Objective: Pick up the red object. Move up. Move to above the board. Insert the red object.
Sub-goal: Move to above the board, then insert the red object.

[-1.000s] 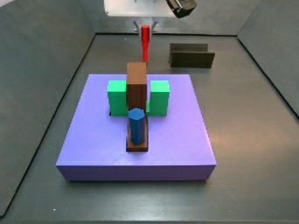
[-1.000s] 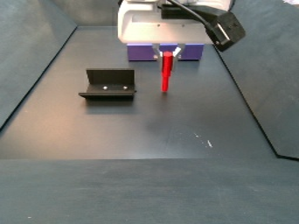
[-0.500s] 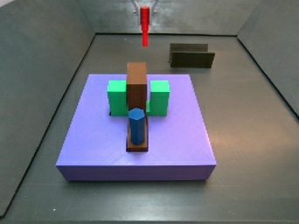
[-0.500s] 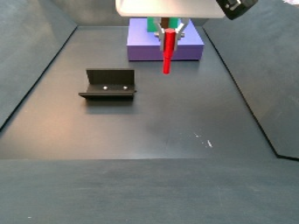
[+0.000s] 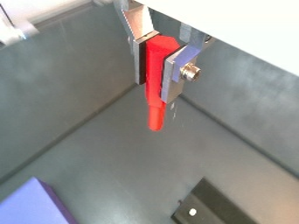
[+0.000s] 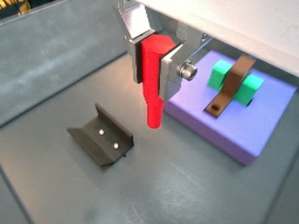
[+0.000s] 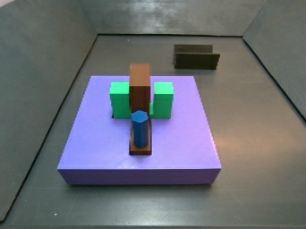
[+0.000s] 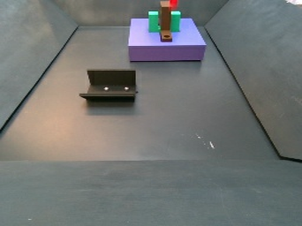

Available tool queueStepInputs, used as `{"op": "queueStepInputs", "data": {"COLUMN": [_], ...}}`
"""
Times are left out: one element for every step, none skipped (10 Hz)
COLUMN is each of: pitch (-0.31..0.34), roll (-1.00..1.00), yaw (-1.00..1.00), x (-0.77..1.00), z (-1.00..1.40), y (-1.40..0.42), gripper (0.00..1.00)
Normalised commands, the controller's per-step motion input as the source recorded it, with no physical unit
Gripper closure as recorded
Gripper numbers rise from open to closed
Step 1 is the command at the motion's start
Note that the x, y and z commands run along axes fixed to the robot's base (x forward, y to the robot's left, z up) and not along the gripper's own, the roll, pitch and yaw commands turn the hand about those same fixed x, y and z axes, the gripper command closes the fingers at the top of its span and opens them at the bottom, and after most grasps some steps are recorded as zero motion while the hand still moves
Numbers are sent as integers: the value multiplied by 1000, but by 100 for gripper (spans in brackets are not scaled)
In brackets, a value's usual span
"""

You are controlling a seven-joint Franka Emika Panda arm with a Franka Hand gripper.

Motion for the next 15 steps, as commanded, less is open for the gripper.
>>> {"op": "queueStepInputs", "data": {"pitch": [336, 286, 229, 191, 143, 138, 140, 139, 154, 0, -26, -71, -97, -49, -90], "roll": [160, 158, 153, 81, 30, 14, 13, 14, 18, 0, 0, -10, -31, -74, -86], "yaw": [-63, -56, -22, -21, 3, 8, 12, 15, 12, 0, 0, -9, -86, -211, -154], "x": [26, 32, 36, 46, 70, 88, 139, 175, 99, 0, 0, 0, -3, 0, 6], "z": [212, 192, 200, 194, 194, 199, 206, 212, 54, -20, -86, -157, -266, -243, -349], "y": [-1400, -1400, -1400, -1400, -1400, -1400, -1400, -1400, -297, 0, 14, 126, 343, 623, 514], "gripper": [100, 100, 100, 100, 100, 100, 100, 100, 100, 100, 100, 100, 100, 100, 100]}}
